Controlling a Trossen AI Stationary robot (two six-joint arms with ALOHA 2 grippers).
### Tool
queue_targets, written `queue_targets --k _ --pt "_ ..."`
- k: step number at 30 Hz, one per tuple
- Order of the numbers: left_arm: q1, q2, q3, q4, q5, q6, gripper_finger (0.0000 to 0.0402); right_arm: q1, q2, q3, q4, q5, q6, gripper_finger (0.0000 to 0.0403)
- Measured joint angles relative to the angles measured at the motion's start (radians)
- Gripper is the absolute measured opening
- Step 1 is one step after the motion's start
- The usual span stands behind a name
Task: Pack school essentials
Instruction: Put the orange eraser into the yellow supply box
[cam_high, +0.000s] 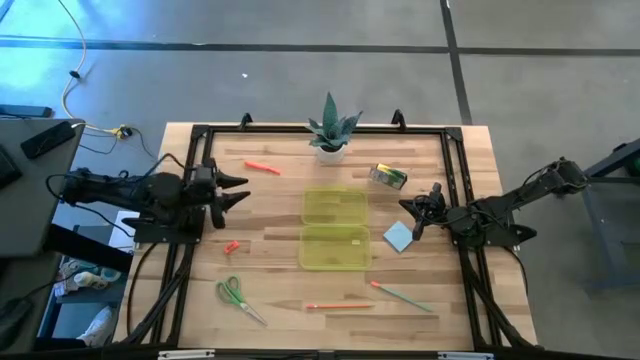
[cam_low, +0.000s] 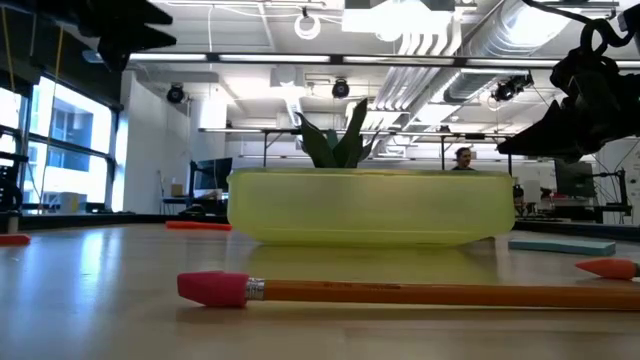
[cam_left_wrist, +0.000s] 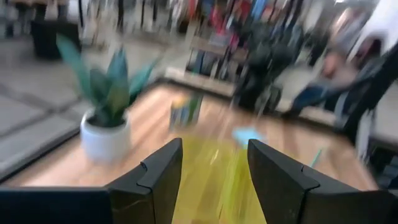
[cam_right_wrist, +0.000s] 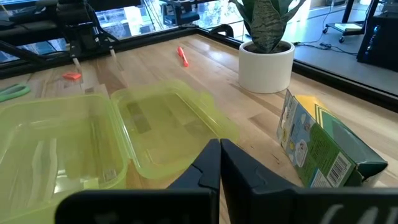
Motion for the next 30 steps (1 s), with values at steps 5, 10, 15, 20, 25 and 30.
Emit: queue_targets --k 5,10,15,20,25,30 --pt "0.000 0.163 0.121 -0.228 0.018 -0.146 0.0172 0.000 0.000 0.000 0.000 0.000 0.000 0.0000" --pt "0.000 0.309 0.210 -0.417 0.131 -0.339 0.0172 0.000 0.000 0.000 0.000 0.000 0.000 0.0000" --pt "0.000 0.425 0.227 -0.551 0.212 -0.520 0.0172 0.000 0.000 0.000 0.000 0.000 -0.001 0.0000" --pt "-0.001 0.531 0.227 -0.654 0.317 -0.658 0.0172 0.000 0.000 0.000 0.000 0.000 -0.005 0.0000" --pt "-0.033 0.631 0.227 -0.701 0.346 -0.730 0.0172 0.000 0.000 0.000 0.000 0.000 -0.024 0.0000" --pt "-0.084 0.721 0.227 -0.701 0.400 -0.764 0.0172 0.000 0.000 0.000 0.000 0.000 -0.024 0.0000"
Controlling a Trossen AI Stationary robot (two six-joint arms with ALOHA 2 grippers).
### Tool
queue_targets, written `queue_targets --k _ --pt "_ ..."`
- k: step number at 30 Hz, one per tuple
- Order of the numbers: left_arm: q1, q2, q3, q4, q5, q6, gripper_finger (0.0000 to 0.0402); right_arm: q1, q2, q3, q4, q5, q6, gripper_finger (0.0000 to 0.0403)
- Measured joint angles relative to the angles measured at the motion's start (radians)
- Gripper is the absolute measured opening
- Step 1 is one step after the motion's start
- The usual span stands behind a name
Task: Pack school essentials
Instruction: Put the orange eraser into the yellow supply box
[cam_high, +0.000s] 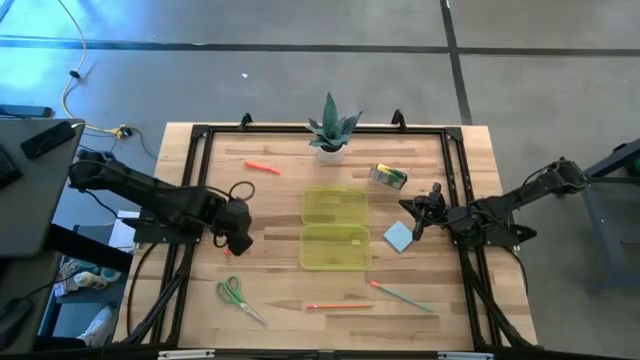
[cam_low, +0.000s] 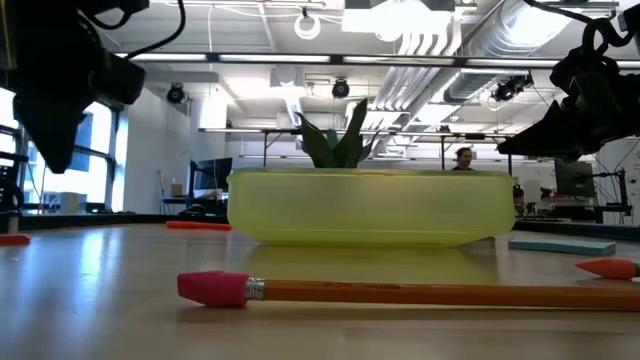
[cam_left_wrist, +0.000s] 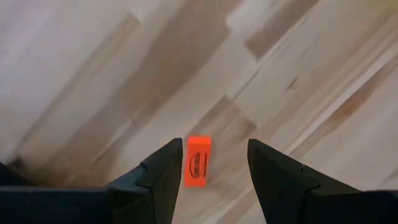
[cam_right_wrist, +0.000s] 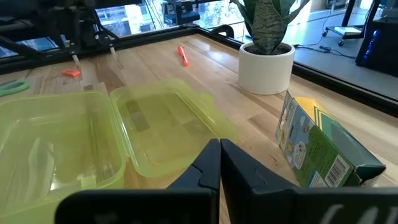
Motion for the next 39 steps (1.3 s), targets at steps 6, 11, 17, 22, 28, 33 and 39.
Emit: queue_targets --k 6,11,17,22,28,33,39 --pt "-0.054 0.099 0.000 0.001 0.039 -0.036 0.0172 0.000 0.000 0.000 0.000 0.000 0.000 0.0000" --pt "-0.070 0.170 0.000 0.002 0.049 -0.057 0.0172 0.000 0.000 0.000 0.000 0.000 0.000 0.0000" --pt "-0.069 0.242 0.000 0.017 0.077 -0.057 0.0172 0.000 0.000 0.000 0.000 0.000 0.001 0.0000" --pt "-0.069 0.292 0.000 0.031 0.078 -0.059 0.0172 0.000 0.000 0.000 0.000 0.000 0.004 0.0000" --pt "-0.069 0.339 0.000 0.032 0.078 -0.069 0.0172 0.000 0.000 0.000 0.000 0.000 0.004 0.0000" --pt "-0.069 0.383 0.000 0.047 0.092 -0.068 0.0172 0.000 0.000 0.000 0.000 0.000 0.004 0.0000" --pt "-0.068 0.435 0.004 0.056 0.102 -0.098 0.0172 0.000 0.000 0.000 0.000 0.000 0.005 0.0000"
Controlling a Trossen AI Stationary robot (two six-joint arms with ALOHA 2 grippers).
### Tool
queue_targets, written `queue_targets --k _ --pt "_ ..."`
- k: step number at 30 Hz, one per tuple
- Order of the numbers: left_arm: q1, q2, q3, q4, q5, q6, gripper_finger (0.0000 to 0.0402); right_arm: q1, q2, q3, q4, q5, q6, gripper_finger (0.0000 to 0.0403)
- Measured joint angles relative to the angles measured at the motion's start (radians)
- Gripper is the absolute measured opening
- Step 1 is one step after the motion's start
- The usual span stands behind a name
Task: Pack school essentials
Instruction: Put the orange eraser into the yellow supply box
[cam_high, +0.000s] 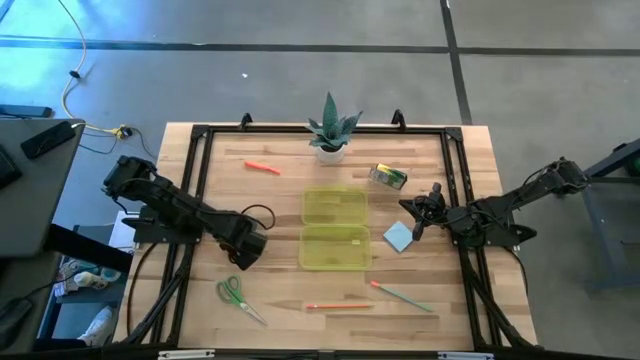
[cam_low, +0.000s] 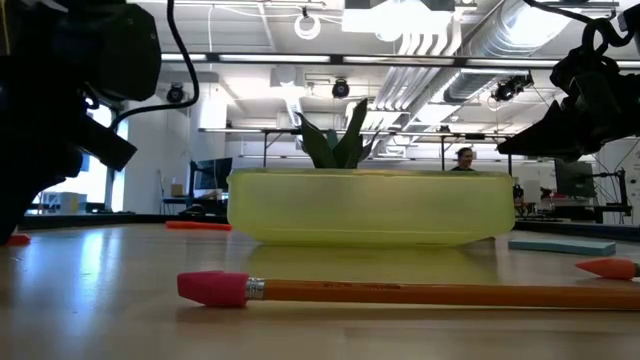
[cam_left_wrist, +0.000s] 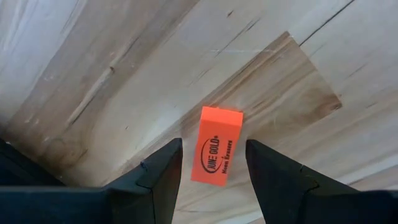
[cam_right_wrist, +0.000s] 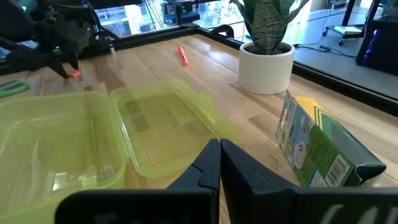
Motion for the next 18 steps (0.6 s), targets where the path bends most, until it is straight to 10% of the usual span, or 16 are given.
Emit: queue_targets --k 18 --pt "0.002 0.020 0.003 0.023 0.017 0.020 0.0088 0.000 0.000 0.000 0.000 0.000 0.000 0.0000"
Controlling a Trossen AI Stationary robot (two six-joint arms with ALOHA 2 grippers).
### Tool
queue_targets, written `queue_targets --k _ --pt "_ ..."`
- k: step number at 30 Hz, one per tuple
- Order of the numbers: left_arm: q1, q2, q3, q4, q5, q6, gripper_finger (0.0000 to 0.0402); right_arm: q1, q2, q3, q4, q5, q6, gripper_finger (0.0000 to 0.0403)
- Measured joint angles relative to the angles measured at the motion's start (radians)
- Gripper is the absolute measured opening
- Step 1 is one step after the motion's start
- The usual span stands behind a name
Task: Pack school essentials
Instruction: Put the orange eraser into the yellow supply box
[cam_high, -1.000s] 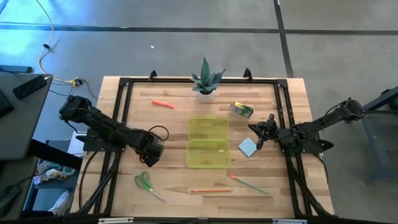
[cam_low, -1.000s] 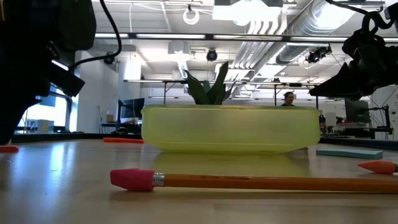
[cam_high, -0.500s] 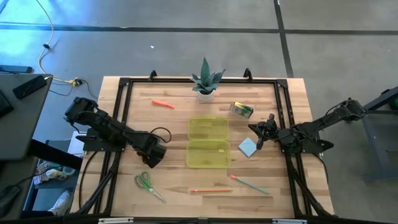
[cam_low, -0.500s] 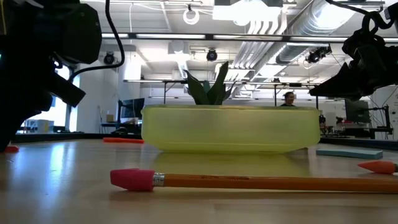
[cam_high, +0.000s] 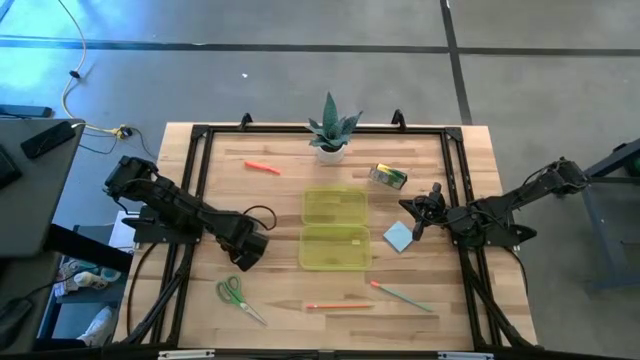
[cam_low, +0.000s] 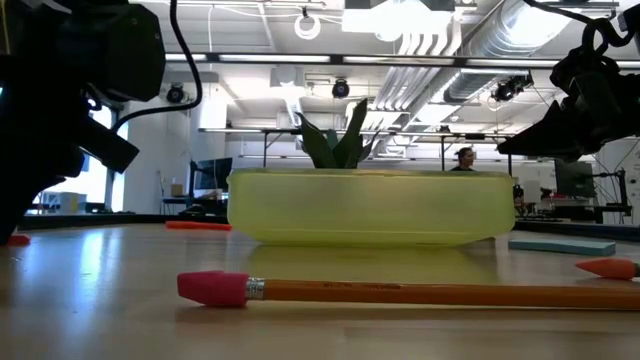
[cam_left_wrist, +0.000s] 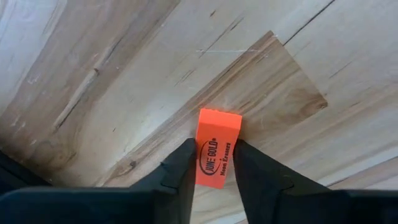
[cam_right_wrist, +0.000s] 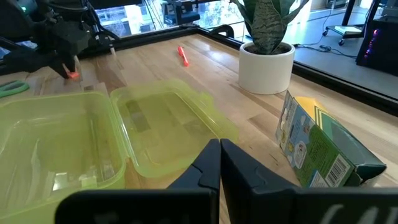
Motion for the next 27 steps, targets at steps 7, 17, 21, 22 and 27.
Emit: queue_targets --k 7,17,21,22,27 --pt "-0.002 -0.002 0.000 0.000 -0.016 0.036 0.0062 0.000 0.000 0.000 0.000 0.000 -0.001 0.0000" --pt "0.000 -0.057 0.029 0.012 -0.106 0.075 0.0070 0.000 0.000 0.000 0.000 0.000 -0.001 0.0000" --pt "0.004 -0.066 0.043 0.010 -0.176 0.076 0.0066 0.000 0.000 0.000 0.000 0.000 0.000 0.0000" --pt "0.008 -0.067 0.049 0.019 -0.196 0.075 0.0063 0.000 0.000 0.000 0.000 0.000 0.000 0.0000" --pt "0.035 -0.068 0.091 0.137 -0.310 0.141 0.0049 0.000 0.000 0.000 0.003 -0.008 0.000 0.0000"
